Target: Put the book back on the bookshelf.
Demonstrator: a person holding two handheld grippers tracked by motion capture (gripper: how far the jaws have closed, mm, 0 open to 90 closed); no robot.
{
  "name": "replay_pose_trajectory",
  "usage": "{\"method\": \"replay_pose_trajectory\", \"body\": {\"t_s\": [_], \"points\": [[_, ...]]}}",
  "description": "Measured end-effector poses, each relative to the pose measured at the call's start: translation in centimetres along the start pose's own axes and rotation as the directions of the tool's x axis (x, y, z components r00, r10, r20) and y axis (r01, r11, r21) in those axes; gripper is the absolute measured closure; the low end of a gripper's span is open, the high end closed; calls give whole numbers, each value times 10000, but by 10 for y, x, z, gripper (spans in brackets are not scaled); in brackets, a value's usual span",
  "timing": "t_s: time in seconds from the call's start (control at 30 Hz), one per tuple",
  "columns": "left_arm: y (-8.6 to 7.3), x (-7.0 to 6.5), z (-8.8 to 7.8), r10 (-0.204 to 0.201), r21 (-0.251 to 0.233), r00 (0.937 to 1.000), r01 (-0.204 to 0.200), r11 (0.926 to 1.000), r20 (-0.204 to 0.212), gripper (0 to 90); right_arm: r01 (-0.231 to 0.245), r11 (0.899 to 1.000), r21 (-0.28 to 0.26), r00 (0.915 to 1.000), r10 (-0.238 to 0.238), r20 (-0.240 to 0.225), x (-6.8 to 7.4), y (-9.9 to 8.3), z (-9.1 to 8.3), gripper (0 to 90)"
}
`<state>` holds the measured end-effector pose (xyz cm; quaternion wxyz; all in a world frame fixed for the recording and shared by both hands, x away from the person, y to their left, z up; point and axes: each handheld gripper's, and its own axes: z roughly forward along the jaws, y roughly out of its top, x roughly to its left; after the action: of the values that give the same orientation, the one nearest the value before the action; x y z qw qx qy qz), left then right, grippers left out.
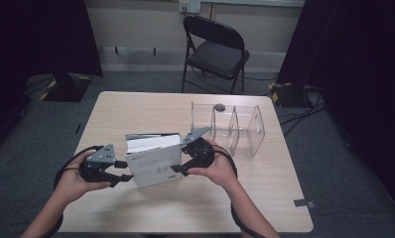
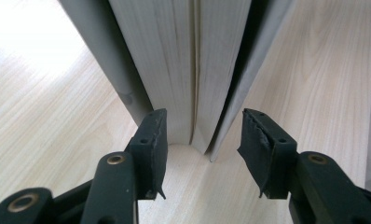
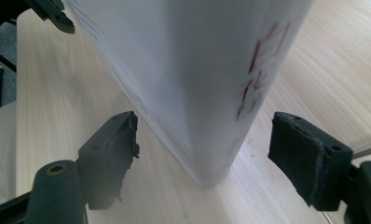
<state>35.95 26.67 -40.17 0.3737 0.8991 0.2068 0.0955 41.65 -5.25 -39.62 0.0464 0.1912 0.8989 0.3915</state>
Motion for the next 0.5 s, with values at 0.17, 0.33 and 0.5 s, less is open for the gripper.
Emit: {"method": "replay_pose_trajectory", "body": {"t_s": [0.17,0.33,0.5], "points": [[-5,0,1,-208,123,9998,208,9997,-15,505,90,9999,123,10000,-90,-33,0,4,2,225],[-20,0,7,-453,205,9990,454,9988,-22,477,225,9997,27,9994,-224,-260,-2,9,3,226],[-32,1,11,-686,268,9976,689,9973,-118,455,403,9991,107,9987,-400,-309,-1,13,2,233]]}}
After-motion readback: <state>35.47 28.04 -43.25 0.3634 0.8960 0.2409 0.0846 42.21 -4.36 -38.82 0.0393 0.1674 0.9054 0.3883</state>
